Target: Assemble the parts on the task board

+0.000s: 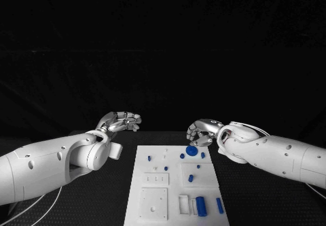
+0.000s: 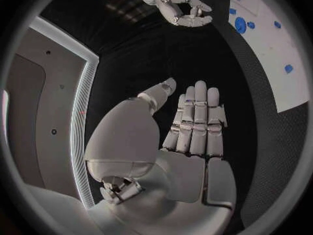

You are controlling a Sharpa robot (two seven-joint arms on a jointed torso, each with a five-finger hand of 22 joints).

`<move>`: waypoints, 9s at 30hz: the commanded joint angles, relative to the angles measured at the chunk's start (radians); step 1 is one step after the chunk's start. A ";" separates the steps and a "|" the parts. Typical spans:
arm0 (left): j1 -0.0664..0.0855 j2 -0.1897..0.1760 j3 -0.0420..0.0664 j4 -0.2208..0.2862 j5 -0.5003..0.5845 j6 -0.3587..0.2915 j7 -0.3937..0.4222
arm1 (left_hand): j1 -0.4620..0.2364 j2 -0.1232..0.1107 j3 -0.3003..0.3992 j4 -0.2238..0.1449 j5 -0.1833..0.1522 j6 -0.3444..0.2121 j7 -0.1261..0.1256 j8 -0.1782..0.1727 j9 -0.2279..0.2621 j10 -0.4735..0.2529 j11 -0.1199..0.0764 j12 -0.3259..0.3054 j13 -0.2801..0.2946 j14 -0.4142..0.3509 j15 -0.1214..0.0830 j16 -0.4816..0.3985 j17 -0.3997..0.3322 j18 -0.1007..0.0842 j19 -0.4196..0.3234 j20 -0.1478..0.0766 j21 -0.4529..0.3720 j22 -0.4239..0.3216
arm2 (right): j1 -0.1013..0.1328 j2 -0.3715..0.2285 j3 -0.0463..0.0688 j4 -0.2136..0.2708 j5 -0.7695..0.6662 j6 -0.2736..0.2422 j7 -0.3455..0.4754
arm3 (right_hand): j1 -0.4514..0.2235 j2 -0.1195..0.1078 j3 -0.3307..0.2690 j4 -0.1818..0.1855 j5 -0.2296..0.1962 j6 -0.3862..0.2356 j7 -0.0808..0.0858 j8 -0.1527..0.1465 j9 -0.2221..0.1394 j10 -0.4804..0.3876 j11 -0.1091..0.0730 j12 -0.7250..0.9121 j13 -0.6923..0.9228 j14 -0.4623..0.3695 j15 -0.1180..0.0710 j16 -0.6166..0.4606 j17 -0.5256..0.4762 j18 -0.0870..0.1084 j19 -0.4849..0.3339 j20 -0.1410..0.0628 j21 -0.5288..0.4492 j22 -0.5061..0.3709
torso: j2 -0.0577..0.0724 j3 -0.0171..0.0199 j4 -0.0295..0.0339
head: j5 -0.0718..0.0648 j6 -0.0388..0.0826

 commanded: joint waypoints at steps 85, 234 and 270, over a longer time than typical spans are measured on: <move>0.006 -0.029 0.005 0.065 0.025 0.055 -0.008 | -0.066 -0.010 0.020 -0.020 -0.018 -0.015 0.015 -0.027 -0.008 -0.016 0.022 -0.042 -0.011 0.005 0.006 -0.033 0.022 -0.018 -0.007 -0.006 0.007 0.019 | -0.072 0.036 0.001 -0.033 -0.449 -0.052 -0.179 | -0.022 -0.124 0.098 0.046 -0.047 -0.023 0.010 -0.044 -0.012 -0.043 0.026 -0.040 -0.047 -0.033 0.024 0.104 -0.094 0.030 0.031 -0.022 0.134 0.018 | 0.146 -0.0333 0.0650 | -0.053 0.033; 0.024 -0.006 0.009 0.051 0.016 0.065 -0.021 | -0.073 -0.006 0.030 -0.028 -0.019 -0.016 0.016 -0.030 -0.007 -0.018 0.022 -0.050 -0.013 0.005 0.007 -0.043 0.033 -0.017 -0.011 -0.004 0.009 0.020 | -0.068 0.175 0.038 -0.042 -0.622 -0.188 -0.437 | -0.007 -0.044 0.216 0.051 -0.056 0.126 -0.050 0.034 0.042 0.142 -0.040 0.003 0.007 -0.049 -0.041 0.155 -0.142 0.030 0.032 -0.043 0.198 0.019 | 0.192 -0.0565 0.0770 | -0.049 0.067; 0.024 -0.024 0.009 0.053 0.017 0.063 -0.018 | -0.075 -0.007 0.031 -0.031 -0.019 -0.016 0.016 -0.031 -0.007 -0.019 0.023 -0.051 -0.014 0.006 0.008 -0.046 0.036 -0.017 -0.011 -0.004 0.009 0.020 | -0.051 0.039 0.117 0.094 -0.467 -0.262 -0.347 | -0.028 -0.134 0.187 0.014 -0.055 -0.031 0.007 -0.044 0.014 -0.047 0.026 -0.022 -0.054 -0.062 0.024 0.137 -0.188 0.030 0.007 -0.009 0.167 0.000 | 0.193 -0.0550 0.0660 | -0.052 0.082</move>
